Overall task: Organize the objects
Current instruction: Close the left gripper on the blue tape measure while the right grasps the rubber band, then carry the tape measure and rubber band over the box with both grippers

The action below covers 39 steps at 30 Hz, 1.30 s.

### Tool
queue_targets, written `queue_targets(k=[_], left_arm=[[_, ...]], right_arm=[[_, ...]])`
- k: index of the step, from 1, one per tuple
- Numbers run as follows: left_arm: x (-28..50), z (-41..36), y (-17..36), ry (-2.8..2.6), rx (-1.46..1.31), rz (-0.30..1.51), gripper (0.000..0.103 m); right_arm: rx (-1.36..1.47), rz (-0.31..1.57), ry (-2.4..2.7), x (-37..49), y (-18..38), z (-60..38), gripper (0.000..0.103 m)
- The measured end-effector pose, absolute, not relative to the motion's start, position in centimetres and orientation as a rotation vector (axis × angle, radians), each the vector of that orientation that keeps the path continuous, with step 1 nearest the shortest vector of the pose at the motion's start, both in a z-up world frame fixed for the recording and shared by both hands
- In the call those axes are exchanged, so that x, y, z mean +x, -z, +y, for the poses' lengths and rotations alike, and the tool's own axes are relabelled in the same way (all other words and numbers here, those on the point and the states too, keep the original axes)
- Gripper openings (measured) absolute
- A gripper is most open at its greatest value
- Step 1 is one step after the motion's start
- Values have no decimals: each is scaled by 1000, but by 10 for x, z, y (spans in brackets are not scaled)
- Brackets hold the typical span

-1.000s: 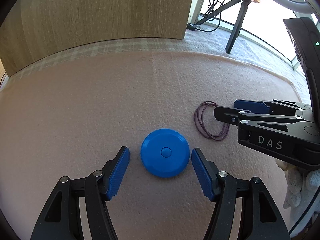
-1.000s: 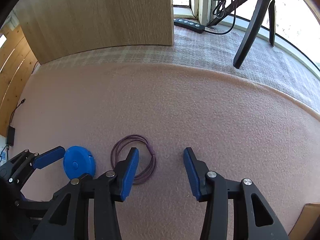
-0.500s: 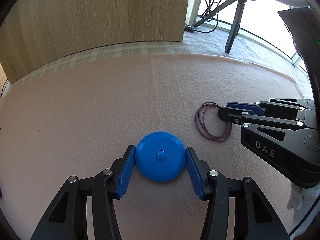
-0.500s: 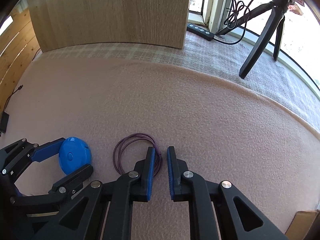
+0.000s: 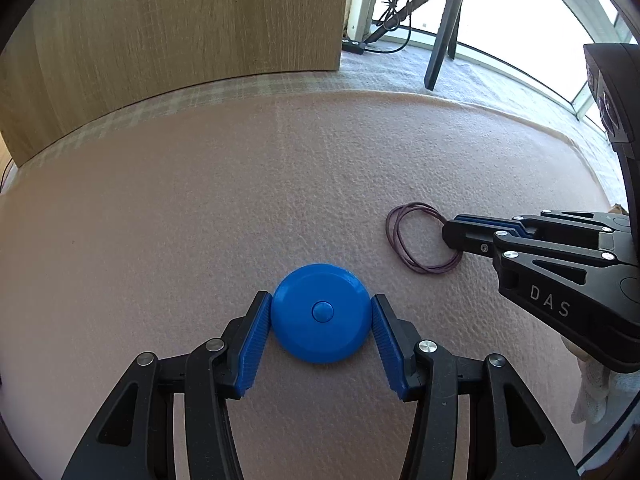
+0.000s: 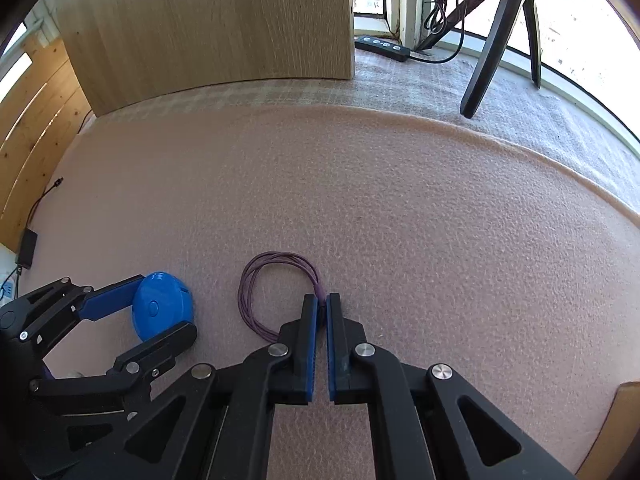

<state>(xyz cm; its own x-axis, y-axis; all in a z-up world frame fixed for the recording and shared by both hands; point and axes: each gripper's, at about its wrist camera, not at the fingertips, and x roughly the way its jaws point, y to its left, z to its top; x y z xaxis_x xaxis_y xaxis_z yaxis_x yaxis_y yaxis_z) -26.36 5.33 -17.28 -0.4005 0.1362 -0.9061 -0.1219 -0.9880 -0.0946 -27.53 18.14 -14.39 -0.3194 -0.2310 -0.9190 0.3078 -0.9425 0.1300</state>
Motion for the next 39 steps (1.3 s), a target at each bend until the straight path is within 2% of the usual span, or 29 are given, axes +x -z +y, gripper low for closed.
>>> queue_targets(k=[9, 22, 39], left_arm=[[-240, 64, 156, -2512, -1579, 3, 54], [-197, 103, 111, -2499, -1440, 43, 54], [-157, 232, 71, -2334, -1257, 117, 54]], right_arm=[[1556, -61, 2363, -235, 130, 225, 4], [1416, -213, 2459, -179, 76, 291, 4], [1344, -374, 2682, -80, 37, 414, 4]])
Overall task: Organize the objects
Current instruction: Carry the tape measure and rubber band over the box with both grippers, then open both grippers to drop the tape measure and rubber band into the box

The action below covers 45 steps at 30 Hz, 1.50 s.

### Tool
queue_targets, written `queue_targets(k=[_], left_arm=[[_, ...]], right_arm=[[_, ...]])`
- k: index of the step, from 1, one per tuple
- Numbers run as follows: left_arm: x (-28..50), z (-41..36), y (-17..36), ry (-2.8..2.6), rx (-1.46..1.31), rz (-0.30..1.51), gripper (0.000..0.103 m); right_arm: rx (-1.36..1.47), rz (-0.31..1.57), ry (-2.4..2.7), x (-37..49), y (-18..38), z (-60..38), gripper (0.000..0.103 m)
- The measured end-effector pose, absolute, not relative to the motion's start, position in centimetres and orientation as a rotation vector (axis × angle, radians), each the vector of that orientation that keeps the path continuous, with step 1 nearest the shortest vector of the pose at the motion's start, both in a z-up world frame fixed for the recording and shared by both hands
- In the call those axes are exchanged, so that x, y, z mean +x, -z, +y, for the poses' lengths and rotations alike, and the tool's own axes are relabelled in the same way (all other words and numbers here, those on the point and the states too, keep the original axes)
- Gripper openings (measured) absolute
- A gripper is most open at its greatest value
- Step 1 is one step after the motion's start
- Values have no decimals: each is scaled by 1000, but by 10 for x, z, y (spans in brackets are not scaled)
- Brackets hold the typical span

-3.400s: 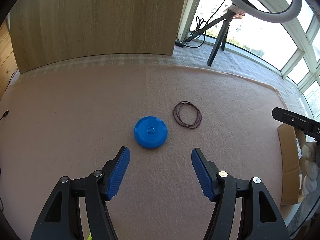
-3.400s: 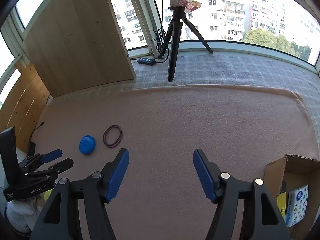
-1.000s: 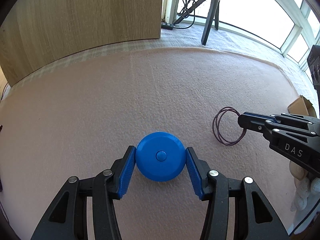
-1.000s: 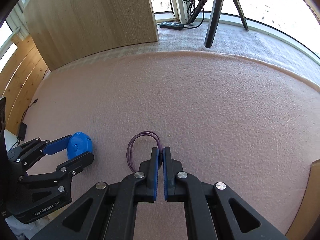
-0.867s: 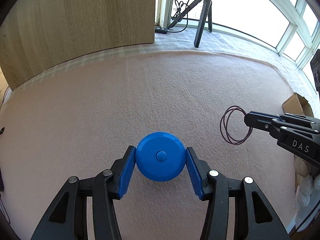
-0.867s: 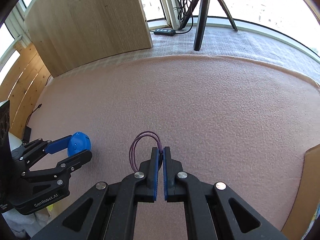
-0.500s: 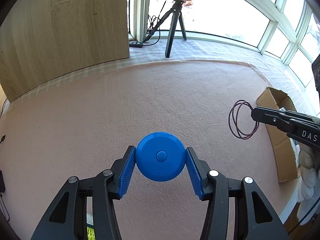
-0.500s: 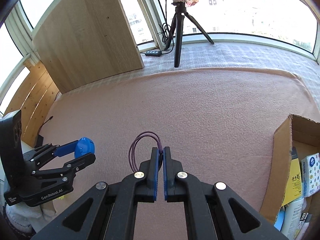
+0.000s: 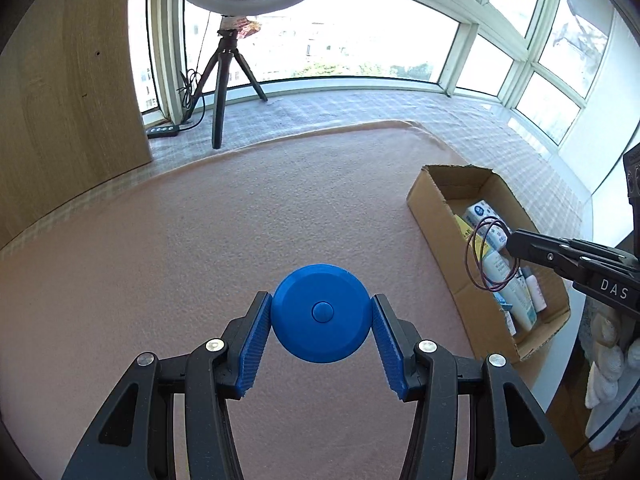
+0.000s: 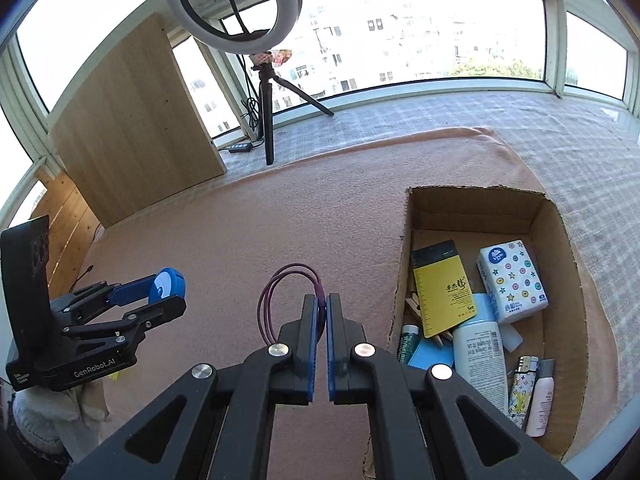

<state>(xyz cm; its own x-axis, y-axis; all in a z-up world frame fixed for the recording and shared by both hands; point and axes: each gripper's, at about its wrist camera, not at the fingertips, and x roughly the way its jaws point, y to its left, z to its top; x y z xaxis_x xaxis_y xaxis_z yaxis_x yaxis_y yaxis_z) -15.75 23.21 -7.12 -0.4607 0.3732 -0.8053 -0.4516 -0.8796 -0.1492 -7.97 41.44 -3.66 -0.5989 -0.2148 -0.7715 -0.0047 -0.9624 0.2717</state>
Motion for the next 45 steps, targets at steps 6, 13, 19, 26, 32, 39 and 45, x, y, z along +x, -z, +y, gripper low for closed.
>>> queue_targets(k=[6, 13, 19, 26, 32, 39, 45], left_arm=[[-148, 292, 69, -2240, -1220, 151, 54], [-144, 353, 69, -2169, -1194, 190, 54], [-148, 397, 72, -2129, -1178, 229, 54], [-157, 432, 79, -2107, -1185, 254, 54], [-164, 450, 84, -2104, -1189, 273, 54], [-166, 461, 85, -2108, -1183, 290, 54], [-170, 461, 83, -2124, -1183, 267, 78]], right_arm=[[1358, -415, 2781, -46, 32, 466, 4], [1393, -481, 2841, -23, 37, 512, 4], [1411, -514, 2858, -13, 42, 533, 4], [1417, -524, 2842, -12, 47, 542, 4], [1416, -527, 2823, -15, 51, 543, 4], [1419, -530, 2805, -16, 55, 546, 8], [1422, -513, 2803, -15, 56, 545, 62]])
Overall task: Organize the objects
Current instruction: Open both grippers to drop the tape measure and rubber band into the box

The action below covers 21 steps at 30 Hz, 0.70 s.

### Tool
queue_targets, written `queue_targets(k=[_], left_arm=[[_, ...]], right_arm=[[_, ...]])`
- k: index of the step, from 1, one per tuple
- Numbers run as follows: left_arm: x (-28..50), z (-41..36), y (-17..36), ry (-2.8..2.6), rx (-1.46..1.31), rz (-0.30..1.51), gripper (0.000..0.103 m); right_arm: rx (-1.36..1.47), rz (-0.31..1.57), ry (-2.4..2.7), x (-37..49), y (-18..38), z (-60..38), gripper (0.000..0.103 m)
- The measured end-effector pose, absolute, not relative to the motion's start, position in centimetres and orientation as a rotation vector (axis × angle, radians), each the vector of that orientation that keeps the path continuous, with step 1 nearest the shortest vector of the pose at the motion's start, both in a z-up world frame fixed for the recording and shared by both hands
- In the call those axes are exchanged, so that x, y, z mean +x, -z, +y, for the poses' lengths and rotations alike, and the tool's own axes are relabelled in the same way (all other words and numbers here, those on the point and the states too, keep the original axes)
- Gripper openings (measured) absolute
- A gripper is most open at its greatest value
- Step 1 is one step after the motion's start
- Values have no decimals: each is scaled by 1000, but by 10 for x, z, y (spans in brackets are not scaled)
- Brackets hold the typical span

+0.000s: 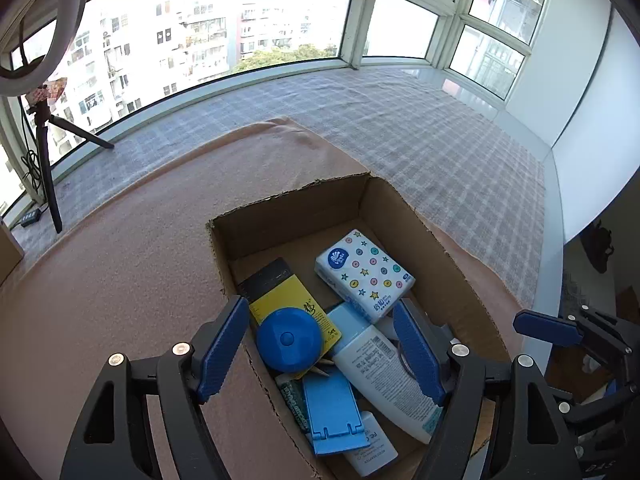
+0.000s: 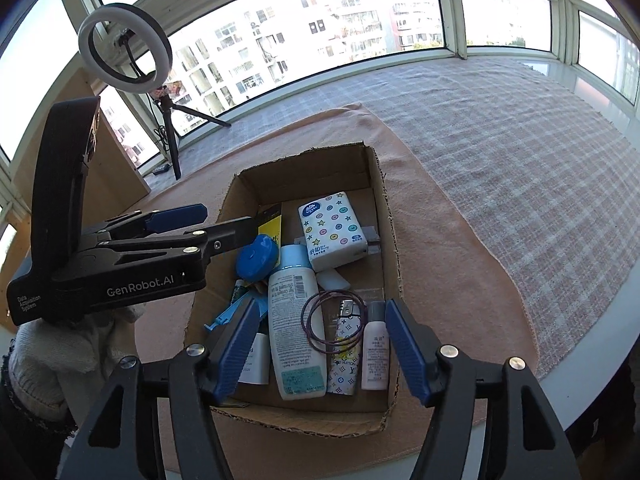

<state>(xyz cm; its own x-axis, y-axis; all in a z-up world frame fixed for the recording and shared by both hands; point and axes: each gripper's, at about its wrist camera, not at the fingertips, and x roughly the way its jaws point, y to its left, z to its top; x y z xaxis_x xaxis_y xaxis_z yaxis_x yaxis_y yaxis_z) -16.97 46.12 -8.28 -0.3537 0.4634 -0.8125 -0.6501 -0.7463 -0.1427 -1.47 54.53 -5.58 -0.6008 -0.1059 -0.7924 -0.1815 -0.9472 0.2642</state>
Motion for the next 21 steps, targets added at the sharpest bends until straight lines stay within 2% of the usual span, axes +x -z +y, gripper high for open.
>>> queue_targets(k=[11, 21], left_arm=[[-167, 452, 80, -2125, -1191, 266, 78], [-167, 407, 70, -2178, -1211, 220, 78]], right_arm=[[-1408, 474, -2732, -17, 56, 536, 63], [-1444, 473, -2751, -24, 56, 512, 64]])
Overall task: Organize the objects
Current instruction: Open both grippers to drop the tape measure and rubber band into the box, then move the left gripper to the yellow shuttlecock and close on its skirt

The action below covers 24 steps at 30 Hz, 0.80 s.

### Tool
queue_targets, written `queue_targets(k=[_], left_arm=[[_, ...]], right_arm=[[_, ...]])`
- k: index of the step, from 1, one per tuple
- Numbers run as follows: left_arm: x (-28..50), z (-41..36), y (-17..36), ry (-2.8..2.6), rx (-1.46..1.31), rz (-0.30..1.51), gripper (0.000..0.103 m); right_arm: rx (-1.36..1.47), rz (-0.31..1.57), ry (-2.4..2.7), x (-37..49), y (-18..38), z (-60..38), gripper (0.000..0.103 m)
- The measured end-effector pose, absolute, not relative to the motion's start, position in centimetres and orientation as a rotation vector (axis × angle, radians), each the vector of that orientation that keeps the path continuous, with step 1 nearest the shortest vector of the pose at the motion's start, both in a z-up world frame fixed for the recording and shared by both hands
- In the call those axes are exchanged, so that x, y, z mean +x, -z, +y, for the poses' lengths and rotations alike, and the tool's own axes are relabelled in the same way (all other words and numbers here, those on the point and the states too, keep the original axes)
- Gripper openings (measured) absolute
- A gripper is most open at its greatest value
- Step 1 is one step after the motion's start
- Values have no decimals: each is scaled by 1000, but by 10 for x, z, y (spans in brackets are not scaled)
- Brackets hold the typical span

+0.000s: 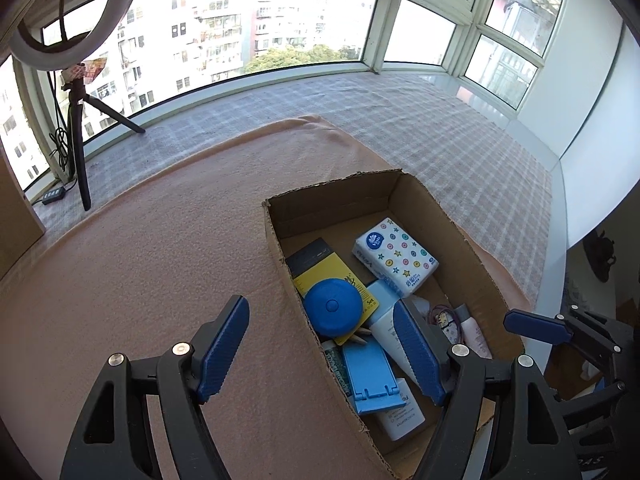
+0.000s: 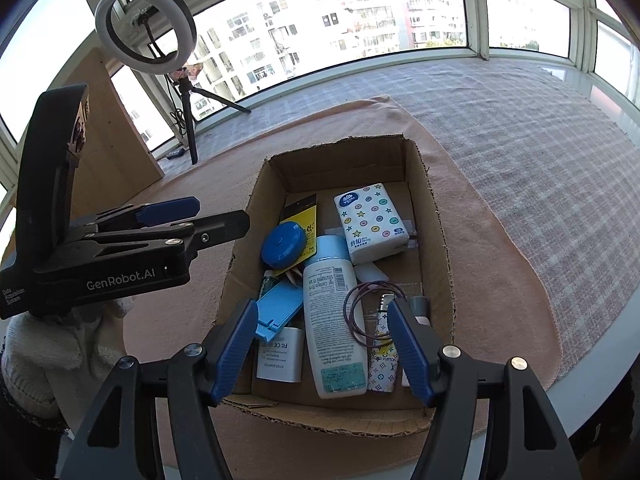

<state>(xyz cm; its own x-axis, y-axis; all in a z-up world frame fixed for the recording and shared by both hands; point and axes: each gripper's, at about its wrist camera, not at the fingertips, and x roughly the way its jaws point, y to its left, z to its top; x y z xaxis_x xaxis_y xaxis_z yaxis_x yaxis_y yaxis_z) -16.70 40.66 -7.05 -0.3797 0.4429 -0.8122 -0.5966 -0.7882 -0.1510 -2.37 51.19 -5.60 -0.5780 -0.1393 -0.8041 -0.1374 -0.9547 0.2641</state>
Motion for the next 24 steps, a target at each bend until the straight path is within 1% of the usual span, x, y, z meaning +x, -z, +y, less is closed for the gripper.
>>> queue_targets(k=[5, 9, 24], left_arm=[[-165, 370, 64, -2221, -1218, 191, 78], [-165, 337, 58, -2263, -1228, 160, 82], [-141, 211, 55, -2392, -1279, 94, 83]], right_arm=[[1426, -452, 2725, -30, 51, 488, 64], [1419, -432, 2699, -36, 50, 466, 64], [1397, -386, 2579, -55, 49, 376, 65]])
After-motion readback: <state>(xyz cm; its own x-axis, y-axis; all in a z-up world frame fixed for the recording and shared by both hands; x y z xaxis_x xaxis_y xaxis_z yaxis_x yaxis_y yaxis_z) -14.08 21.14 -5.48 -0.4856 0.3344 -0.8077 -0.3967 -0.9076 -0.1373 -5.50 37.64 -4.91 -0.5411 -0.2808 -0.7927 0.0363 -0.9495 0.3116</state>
